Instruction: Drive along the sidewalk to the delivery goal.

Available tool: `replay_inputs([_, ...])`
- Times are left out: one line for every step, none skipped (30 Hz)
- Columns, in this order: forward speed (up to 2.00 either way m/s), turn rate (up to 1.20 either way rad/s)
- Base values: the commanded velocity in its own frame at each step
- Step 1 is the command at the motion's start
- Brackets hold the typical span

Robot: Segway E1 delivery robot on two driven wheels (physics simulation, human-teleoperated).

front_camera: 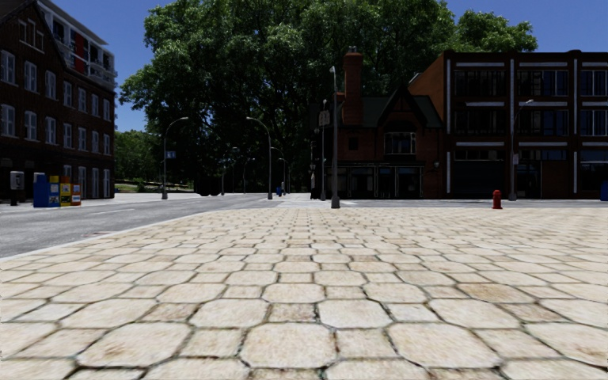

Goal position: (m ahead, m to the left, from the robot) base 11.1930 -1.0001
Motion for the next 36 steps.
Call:
replay_inputs([2.00,0.00])
replay_inputs([2.00,0.00])
replay_inputs([2.00,0.00])
replay_inputs([2.00,0.00])
replay_inputs([2.00,0.00])
replay_inputs([2.00,0.00])
replay_inputs([2.00,0.00])
replay_inputs([2.00,0.00])
replay_inputs([2.00,0.00])
replay_inputs([2.00,0.00])
replay_inputs([2.00,0.00])
replay_inputs([2.00,0.00])
replay_inputs([2.00,0.00])
replay_inputs([2.00,0.00])
replay_inputs([2.00,0.00])
replay_inputs([2.00,0.00])
replay_inputs([2.00,0.00])
replay_inputs([2.00,0.00])
replay_inputs([2.00,0.00])
replay_inputs([2.00,0.00])
replay_inputs([2.00,0.00])
replay_inputs([2.00,0.00])
replay_inputs([2.00,0.00])
replay_inputs([2.00,-0.07])
replay_inputs([2.00,-0.07])
replay_inputs([2.00,-0.09])
replay_inputs([2.00,-0.09])
replay_inputs([2.00,-0.09])
replay_inputs([2.00,-0.09])
replay_inputs([2.00,-0.09])
replay_inputs([2.00,-0.09])
replay_inputs([2.00,-0.09])
replay_inputs([2.00,-0.09])
replay_inputs([2.00,-0.09])
replay_inputs([2.00,-0.09])
replay_inputs([2.00,-0.09])
